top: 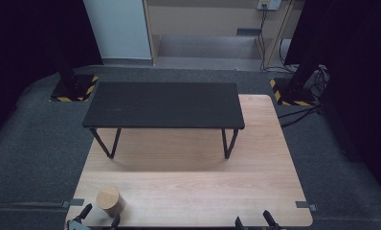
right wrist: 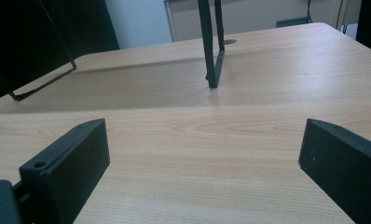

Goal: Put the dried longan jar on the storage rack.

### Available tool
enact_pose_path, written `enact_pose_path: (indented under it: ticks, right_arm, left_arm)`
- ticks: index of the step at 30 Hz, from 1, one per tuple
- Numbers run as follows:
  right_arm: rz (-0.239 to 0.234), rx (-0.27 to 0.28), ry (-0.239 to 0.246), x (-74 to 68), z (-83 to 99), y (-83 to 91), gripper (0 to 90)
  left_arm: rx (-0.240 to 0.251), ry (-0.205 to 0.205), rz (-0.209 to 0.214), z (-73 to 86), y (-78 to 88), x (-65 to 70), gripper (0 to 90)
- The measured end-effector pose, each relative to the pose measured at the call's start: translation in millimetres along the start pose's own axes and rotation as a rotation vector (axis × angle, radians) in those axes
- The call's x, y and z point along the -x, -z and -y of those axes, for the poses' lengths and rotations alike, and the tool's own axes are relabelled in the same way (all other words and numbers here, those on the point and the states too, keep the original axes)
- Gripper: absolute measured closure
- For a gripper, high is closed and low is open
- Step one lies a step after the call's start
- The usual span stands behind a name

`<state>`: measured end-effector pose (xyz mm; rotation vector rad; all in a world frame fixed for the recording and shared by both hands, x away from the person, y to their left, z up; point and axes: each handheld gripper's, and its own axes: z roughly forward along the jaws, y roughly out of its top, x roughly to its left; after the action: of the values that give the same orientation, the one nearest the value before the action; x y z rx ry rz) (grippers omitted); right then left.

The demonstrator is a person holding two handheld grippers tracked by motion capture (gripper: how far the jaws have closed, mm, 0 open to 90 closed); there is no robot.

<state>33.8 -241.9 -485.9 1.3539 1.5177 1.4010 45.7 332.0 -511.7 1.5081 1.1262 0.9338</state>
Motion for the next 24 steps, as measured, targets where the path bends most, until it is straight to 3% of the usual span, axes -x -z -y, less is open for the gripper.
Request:
enact_pose_path:
  ticks: [9,18,24]
  right_arm:
    - [0.008,-0.018,0.001,-0.4,-0.8,-3.4,2.1]
    - [0.023,-0.023,-0.001,1.2,-1.1,-3.8,2.2]
    - [0.024,-0.027,-0.001,1.0,-1.6,-4.3,2.3]
  left_arm:
    - [-0.017,0.020,0.016,3.7,-22.6,-5.1,0.8]
    - [-0.025,0.017,0.015,2.5,-31.8,-7.6,3.5]
    - [-0.027,0.008,0.022,1.3,-33.4,-8.9,14.2]
